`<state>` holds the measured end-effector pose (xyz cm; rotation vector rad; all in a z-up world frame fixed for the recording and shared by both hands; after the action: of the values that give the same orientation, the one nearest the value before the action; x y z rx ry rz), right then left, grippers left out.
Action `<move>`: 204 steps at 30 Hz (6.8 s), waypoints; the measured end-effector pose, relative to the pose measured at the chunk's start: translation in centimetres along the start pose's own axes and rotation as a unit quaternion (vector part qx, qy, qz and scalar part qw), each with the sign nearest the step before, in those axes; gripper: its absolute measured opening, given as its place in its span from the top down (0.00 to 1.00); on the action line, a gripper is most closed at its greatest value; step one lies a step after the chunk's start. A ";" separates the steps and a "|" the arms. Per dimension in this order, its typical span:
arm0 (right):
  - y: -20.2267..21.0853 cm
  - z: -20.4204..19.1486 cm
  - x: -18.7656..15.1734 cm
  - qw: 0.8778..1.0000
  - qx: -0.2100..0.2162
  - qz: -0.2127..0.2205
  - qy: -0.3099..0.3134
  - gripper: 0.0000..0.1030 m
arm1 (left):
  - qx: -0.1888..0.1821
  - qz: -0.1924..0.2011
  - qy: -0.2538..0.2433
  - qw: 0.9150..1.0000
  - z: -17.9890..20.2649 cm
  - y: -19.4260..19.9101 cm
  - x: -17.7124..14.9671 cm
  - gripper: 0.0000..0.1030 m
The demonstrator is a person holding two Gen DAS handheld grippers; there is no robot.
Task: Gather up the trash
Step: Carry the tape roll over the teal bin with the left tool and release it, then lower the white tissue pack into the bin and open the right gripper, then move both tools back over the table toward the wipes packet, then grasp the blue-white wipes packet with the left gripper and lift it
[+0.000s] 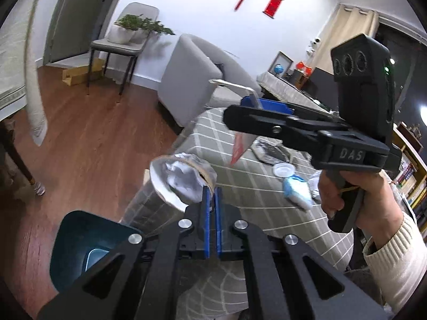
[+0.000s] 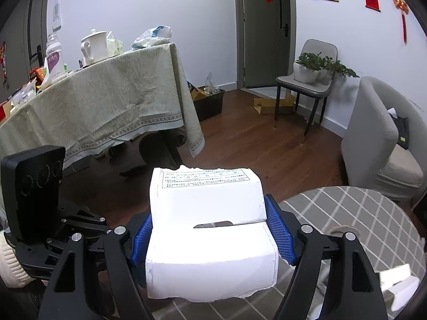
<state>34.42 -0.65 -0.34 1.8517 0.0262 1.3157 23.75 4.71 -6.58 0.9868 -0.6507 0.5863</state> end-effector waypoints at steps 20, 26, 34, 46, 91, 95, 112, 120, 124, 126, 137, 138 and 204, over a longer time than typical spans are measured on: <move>-9.5 -5.9 -0.3 0.997 0.028 -0.039 -0.059 0.26 | 0.123 -0.089 0.049 0.987 -10.6 1.2 -4.1 0.96; -12.4 -6.9 -1.3 0.994 0.026 -0.069 -0.075 0.26 | 0.154 -0.141 0.062 0.976 -13.7 0.2 -6.3 0.96; -16.1 -7.3 -3.4 0.988 0.028 -0.118 -0.100 0.26 | 0.170 -0.197 0.069 0.963 -15.6 -0.9 -9.2 0.95; -20.7 -7.3 -6.5 0.975 0.024 -0.180 -0.131 0.26 | 0.206 -0.194 0.074 0.956 -18.0 0.9 -10.2 0.41; -24.6 -9.3 -13.5 0.960 -0.002 -0.257 -0.109 0.14 | 0.214 0.023 0.057 0.975 -15.2 13.5 -1.5 0.51; -22.3 -10.3 -11.5 0.969 0.017 -0.227 -0.094 0.14 | 0.208 0.043 0.055 0.976 -14.0 14.1 -0.4 0.47; -7.8 -9.5 -3.5 0.996 0.033 -0.060 -0.057 0.14 | 0.191 0.079 0.049 0.977 -9.2 12.7 2.5 0.36; -2.0 -5.2 -3.0 0.998 -0.004 -0.023 -0.059 0.23 | 0.167 0.059 0.010 0.984 -4.8 8.9 2.7 0.31; 0.4 -3.0 -3.7 0.997 -0.025 -0.012 -0.069 0.26 | 0.153 0.050 -0.004 0.987 -2.8 7.1 2.7 0.30; 1.9 -1.6 -4.2 0.996 -0.040 -0.005 -0.074 0.27 | 0.141 0.045 -0.008 0.989 -1.6 6.1 2.7 0.30; 8.8 5.3 -7.5 0.987 -0.110 0.016 -0.116 0.27 | 0.079 0.015 -0.045 0.996 5.3 0.8 2.0 0.27; 9.4 6.1 -7.9 0.986 -0.117 0.017 -0.122 0.28 | 0.075 0.012 -0.050 0.996 6.0 0.3 1.9 0.27; 13.8 12.9 -14.4 0.974 -0.003 -0.023 -0.224 0.61 | -0.030 0.031 -0.126 0.991 17.2 -6.3 -0.1 0.95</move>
<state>32.18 -24.03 -3.90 2.0901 -0.1722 0.8401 24.25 -13.29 -3.32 0.9945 -0.9209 0.4982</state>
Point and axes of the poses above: each gripper's, at about its wrist camera, not at the fingertips, and y roughly against the way its jaws point, z to its right, x to its top, the point moved 3 cm from there along -y, roughly the way its jaws point, and after that the axes turned 5 degrees about x, right-handed, at the moved point
